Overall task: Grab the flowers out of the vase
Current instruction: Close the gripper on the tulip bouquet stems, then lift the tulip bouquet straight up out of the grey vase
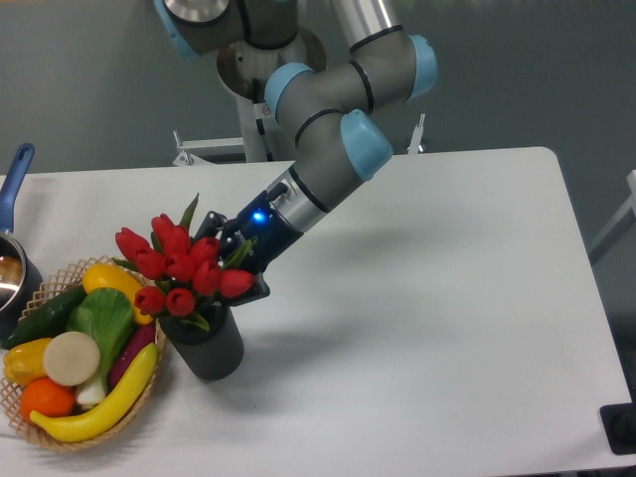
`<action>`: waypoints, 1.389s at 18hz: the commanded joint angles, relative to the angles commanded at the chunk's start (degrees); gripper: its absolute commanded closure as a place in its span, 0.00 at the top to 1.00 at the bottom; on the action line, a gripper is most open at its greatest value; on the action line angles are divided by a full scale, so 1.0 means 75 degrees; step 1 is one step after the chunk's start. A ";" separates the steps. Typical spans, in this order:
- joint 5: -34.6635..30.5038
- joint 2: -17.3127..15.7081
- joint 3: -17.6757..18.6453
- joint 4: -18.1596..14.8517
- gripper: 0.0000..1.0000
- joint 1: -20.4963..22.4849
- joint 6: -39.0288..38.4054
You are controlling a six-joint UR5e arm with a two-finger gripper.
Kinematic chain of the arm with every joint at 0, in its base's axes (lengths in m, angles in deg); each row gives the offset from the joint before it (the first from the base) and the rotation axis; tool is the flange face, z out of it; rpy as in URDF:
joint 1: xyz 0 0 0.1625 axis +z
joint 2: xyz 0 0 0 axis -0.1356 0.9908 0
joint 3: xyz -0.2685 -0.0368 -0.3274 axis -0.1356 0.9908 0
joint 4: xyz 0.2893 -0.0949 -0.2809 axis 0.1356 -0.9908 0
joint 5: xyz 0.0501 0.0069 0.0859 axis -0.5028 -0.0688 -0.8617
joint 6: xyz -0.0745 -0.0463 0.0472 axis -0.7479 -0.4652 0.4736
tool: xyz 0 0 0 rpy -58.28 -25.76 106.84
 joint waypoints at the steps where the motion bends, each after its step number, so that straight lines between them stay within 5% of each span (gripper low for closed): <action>1: 0.0012 -0.0012 0.0000 0.0000 0.40 0.0000 -0.0012; 11: 0.0058 -0.0281 -0.0047 -0.0012 0.37 0.0082 -0.0527; 25: 0.1359 -0.0926 -0.0222 -0.0035 0.37 0.0644 -0.1523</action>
